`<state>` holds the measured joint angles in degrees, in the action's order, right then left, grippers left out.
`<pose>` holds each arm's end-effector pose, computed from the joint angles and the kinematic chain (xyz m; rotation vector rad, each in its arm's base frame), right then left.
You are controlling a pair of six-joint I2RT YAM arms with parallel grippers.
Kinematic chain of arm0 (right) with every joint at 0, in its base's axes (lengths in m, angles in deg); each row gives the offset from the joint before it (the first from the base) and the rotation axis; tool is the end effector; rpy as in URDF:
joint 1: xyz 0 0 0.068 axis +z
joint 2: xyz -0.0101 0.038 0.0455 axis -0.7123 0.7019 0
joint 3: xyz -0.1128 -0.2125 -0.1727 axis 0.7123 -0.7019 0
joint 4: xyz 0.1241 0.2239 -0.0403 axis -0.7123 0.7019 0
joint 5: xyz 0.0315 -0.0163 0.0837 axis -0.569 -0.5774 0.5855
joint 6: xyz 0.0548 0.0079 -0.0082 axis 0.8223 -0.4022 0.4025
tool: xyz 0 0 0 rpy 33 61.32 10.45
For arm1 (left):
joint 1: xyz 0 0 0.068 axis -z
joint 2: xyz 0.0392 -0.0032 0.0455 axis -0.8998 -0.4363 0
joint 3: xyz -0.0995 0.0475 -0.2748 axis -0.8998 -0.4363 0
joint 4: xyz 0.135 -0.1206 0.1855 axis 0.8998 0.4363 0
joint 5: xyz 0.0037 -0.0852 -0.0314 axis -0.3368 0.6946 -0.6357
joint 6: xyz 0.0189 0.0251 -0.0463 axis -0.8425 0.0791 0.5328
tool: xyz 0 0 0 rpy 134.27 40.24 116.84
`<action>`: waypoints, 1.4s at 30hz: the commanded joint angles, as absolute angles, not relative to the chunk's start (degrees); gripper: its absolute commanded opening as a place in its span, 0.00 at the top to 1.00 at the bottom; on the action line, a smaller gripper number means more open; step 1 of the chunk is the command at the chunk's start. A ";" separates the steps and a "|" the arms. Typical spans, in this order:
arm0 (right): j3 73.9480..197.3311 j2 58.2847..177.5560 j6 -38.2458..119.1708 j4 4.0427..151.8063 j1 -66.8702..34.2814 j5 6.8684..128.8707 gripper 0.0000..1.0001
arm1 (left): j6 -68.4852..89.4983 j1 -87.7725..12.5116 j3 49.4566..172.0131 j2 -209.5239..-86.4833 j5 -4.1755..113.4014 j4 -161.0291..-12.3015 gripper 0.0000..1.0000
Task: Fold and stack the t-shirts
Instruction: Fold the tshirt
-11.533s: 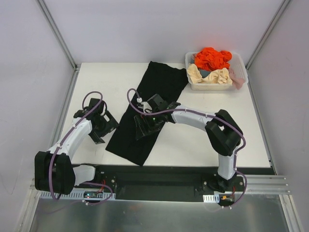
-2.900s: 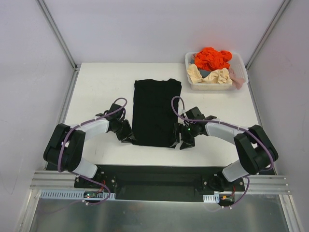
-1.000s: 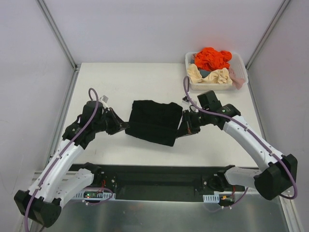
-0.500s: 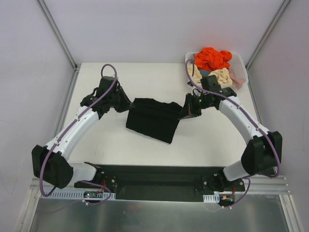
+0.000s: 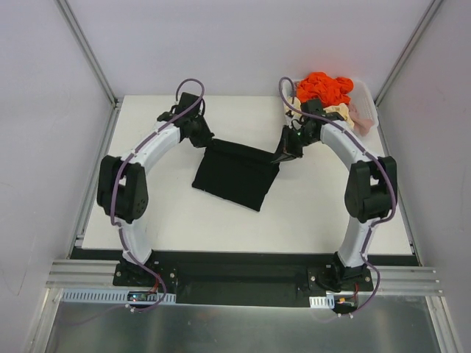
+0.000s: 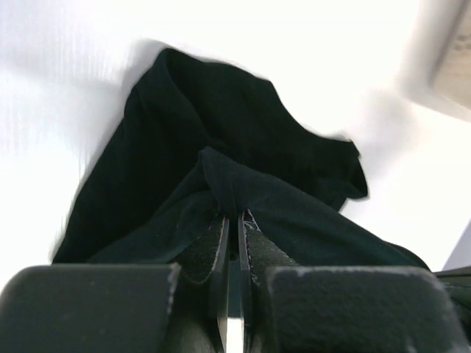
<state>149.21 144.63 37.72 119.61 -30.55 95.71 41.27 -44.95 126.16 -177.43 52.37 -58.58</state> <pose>0.3889 0.1264 0.2752 -0.4588 2.5622 0.9295 0.4002 -0.1434 0.3003 -0.4307 2.3757 -0.6430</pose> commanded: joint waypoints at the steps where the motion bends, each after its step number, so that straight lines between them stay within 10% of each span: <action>1: 155.18 150.98 39.09 121.89 -31.80 90.21 0.94 | 39.09 -46.90 132.86 -183.42 50.48 -58.55 1.00; 7: 160.71 156.80 39.98 121.63 -31.97 90.28 0.74 | 39.80 -47.96 137.61 -190.28 54.87 -58.55 0.74; 12: 162.23 156.73 39.01 122.59 -31.89 91.96 0.27 | 38.66 -47.96 138.59 -188.97 56.02 -58.63 0.27; 16: 158.19 153.05 38.83 121.98 -31.18 91.96 0.03 | 38.30 -47.87 137.36 -185.89 58.30 -58.63 0.11; 42: 150.71 149.33 38.13 113.01 -23.01 95.91 0.03 | 39.00 -43.48 150.27 -201.35 68.59 -58.99 0.01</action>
<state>148.43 146.92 37.92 114.19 -23.25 93.66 38.52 -43.53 145.35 -196.62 70.65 -58.72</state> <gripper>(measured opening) 0.969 0.992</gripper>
